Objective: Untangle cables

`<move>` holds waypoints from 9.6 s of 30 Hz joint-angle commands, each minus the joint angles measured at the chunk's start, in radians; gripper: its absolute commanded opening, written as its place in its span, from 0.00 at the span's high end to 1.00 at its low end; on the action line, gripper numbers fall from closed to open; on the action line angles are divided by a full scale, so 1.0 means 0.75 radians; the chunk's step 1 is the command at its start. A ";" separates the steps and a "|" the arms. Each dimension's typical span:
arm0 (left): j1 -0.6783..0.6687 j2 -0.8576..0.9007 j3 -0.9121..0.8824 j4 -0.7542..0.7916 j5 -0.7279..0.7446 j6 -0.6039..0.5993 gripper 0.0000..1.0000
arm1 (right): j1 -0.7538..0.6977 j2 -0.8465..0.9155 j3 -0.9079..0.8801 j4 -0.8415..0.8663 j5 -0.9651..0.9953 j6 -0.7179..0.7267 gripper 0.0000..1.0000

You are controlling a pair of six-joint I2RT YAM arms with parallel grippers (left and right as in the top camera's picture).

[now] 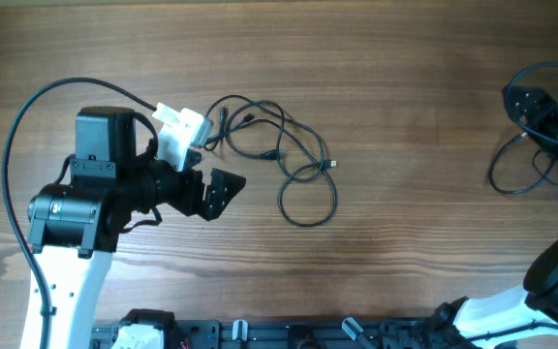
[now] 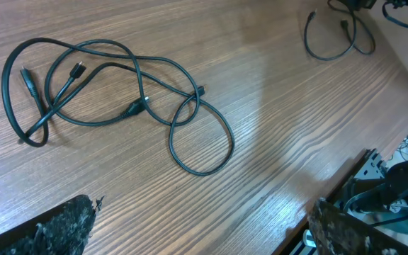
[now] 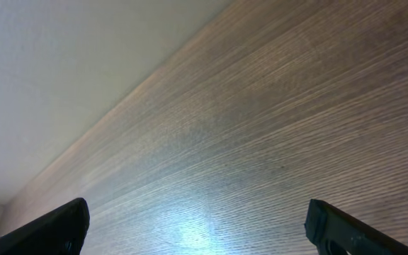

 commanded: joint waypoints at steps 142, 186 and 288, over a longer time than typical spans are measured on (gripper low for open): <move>0.003 0.184 0.000 0.163 -0.546 -0.375 0.00 | 1.564 -0.767 -0.014 0.345 0.885 0.336 0.96; -0.548 0.645 0.000 0.428 -0.223 -0.055 0.96 | 1.457 -0.768 -0.014 0.346 1.025 0.514 0.96; 0.037 0.458 -0.008 0.319 -0.555 -0.609 0.94 | 0.382 0.284 0.658 0.432 0.922 0.299 0.96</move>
